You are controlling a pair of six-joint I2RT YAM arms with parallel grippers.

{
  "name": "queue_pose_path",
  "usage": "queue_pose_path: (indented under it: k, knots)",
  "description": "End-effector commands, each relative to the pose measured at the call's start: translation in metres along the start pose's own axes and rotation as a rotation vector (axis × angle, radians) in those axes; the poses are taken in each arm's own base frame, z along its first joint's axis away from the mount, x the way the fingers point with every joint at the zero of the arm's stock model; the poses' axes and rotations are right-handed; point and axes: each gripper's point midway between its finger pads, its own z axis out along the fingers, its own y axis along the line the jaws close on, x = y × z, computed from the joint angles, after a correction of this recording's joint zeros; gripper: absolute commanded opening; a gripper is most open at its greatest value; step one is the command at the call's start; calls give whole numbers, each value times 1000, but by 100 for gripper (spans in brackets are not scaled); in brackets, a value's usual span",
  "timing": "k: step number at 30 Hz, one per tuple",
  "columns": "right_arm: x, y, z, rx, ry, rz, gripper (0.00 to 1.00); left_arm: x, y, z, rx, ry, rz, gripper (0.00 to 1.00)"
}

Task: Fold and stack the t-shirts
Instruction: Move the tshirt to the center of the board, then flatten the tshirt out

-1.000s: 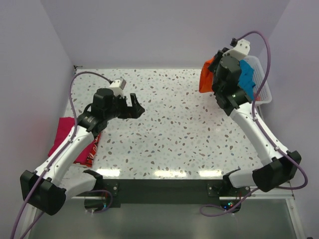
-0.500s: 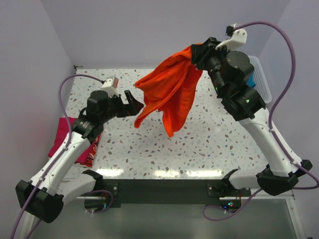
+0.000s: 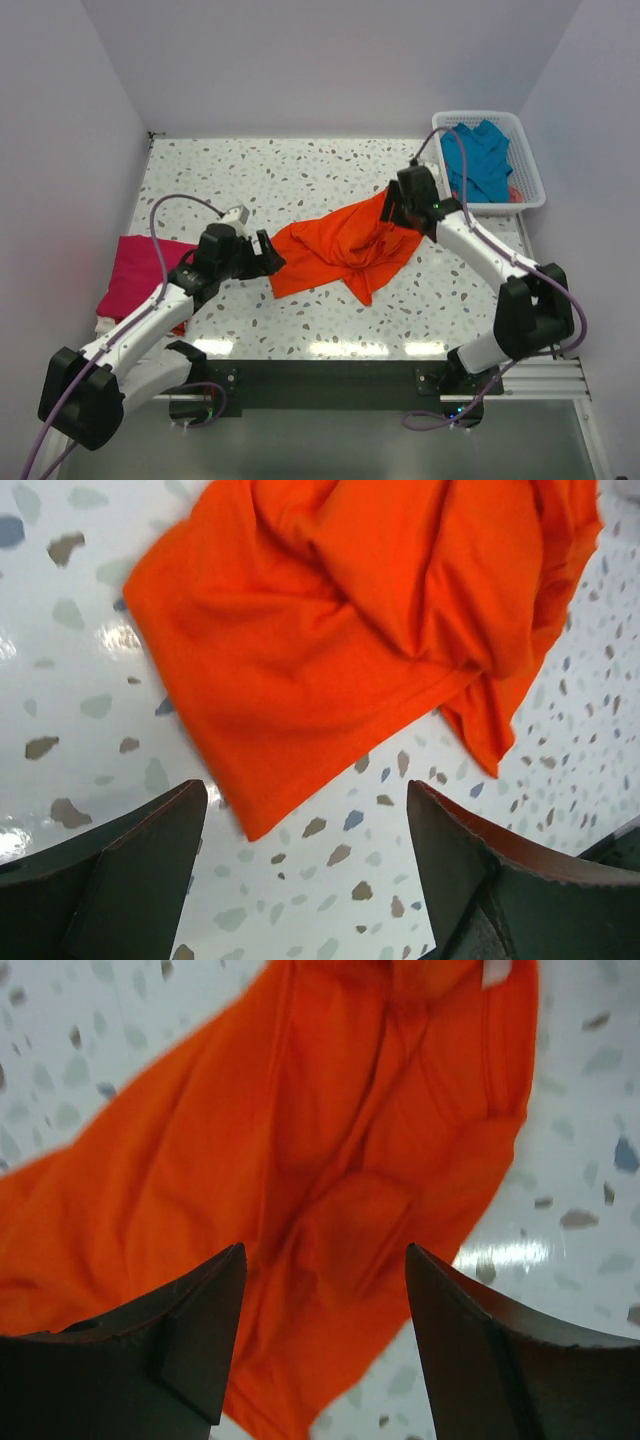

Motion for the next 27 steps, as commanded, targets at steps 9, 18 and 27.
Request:
queue_pose_path:
  k: [9, 18, 27]
  knots:
    - [137, 6, -44, -119, 35, 19, 67, 64, -2, 33, -62, 40, 147, 79]
    - [194, 24, -39, -143, 104, -35, 67, 66, 31, 50, -292, 38, 192, 76]
    - [213, 17, -26, -94, 131, -60, 49, 80, 20, 74, -261, 105, 201, 41]
